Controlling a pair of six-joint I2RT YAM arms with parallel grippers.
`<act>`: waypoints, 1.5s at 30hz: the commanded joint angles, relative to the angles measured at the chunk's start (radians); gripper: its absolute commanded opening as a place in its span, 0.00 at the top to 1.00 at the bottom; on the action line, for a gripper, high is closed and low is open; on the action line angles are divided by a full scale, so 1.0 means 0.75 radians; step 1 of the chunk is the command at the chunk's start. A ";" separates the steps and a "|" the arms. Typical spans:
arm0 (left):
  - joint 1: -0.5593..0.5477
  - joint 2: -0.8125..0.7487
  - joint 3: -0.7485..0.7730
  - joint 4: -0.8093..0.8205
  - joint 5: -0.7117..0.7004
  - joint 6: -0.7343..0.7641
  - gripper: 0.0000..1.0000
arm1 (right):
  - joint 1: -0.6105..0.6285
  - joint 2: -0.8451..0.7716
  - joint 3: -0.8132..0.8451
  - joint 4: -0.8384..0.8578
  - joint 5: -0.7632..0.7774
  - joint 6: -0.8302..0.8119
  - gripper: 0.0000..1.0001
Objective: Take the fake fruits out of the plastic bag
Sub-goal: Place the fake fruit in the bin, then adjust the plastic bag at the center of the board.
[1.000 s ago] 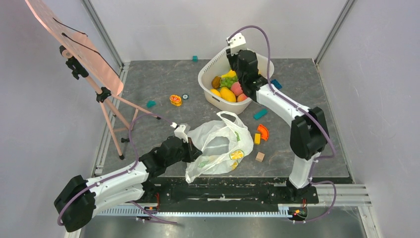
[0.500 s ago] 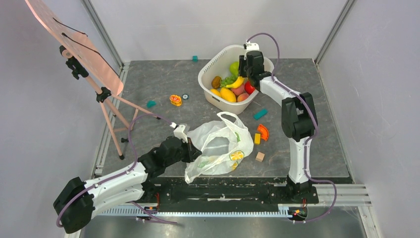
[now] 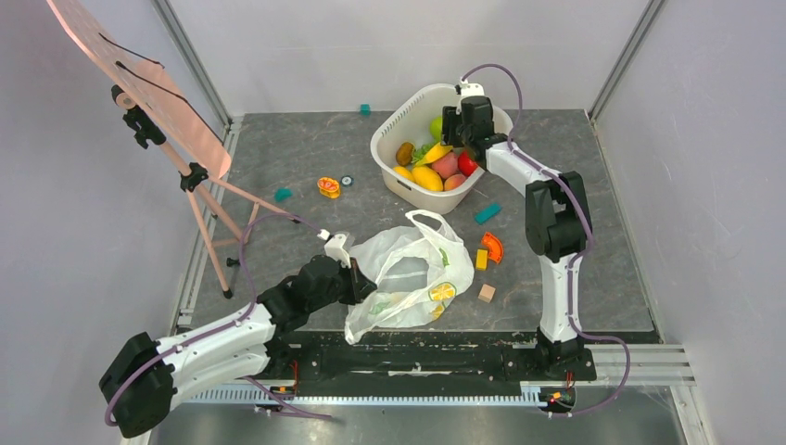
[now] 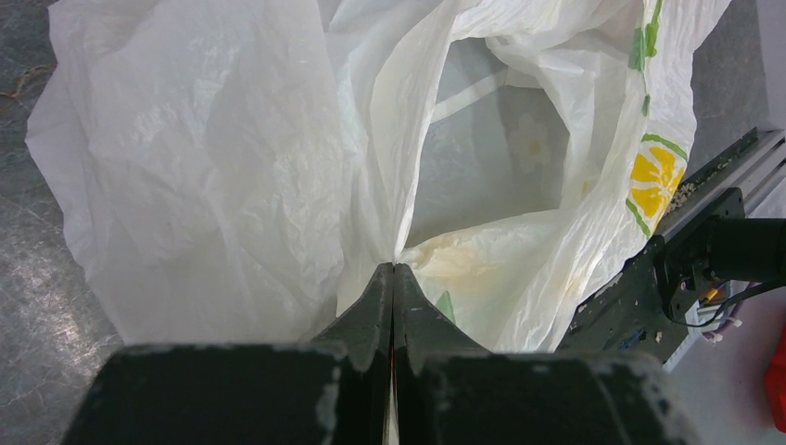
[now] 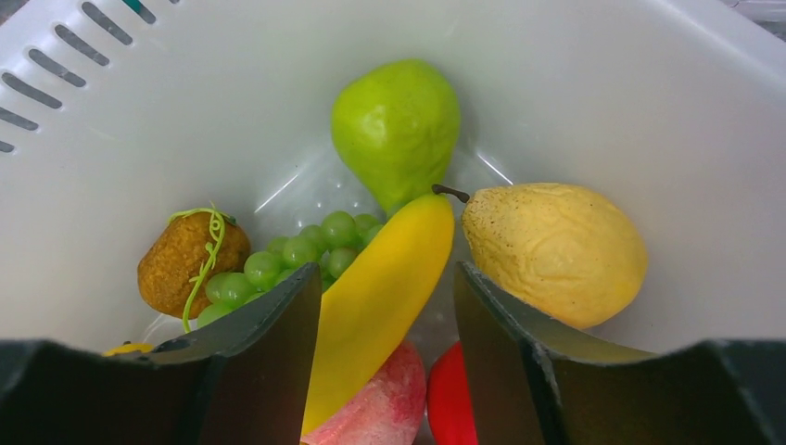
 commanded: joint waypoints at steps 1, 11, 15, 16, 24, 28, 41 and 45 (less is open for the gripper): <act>0.005 -0.029 0.031 0.016 -0.019 0.043 0.98 | -0.017 -0.035 0.016 0.021 -0.029 -0.027 0.41; 0.005 -0.032 0.046 0.008 -0.028 0.046 0.98 | -0.023 -0.440 -0.282 0.268 -0.171 -0.126 0.20; 0.005 -0.025 0.073 0.004 -0.026 0.052 0.98 | -0.022 -0.736 -0.553 0.415 -0.166 -0.131 0.14; 0.005 -0.024 0.080 0.003 -0.025 0.055 0.98 | -0.025 -0.807 -0.637 0.444 -0.159 -0.131 0.13; 0.007 -0.004 0.138 -0.004 -0.014 0.085 0.98 | -0.025 -1.457 -1.197 0.477 0.060 -0.149 0.08; 0.006 -0.025 0.219 -0.052 0.015 0.104 0.98 | -0.025 -1.729 -1.434 0.406 0.145 -0.125 0.08; -0.005 -0.138 0.655 -0.065 0.414 0.279 0.98 | -0.025 -2.244 -1.778 0.211 0.388 -0.180 0.07; -0.005 -0.105 0.581 -0.120 0.346 0.298 0.62 | -0.025 -2.298 -1.802 0.142 0.421 -0.165 0.05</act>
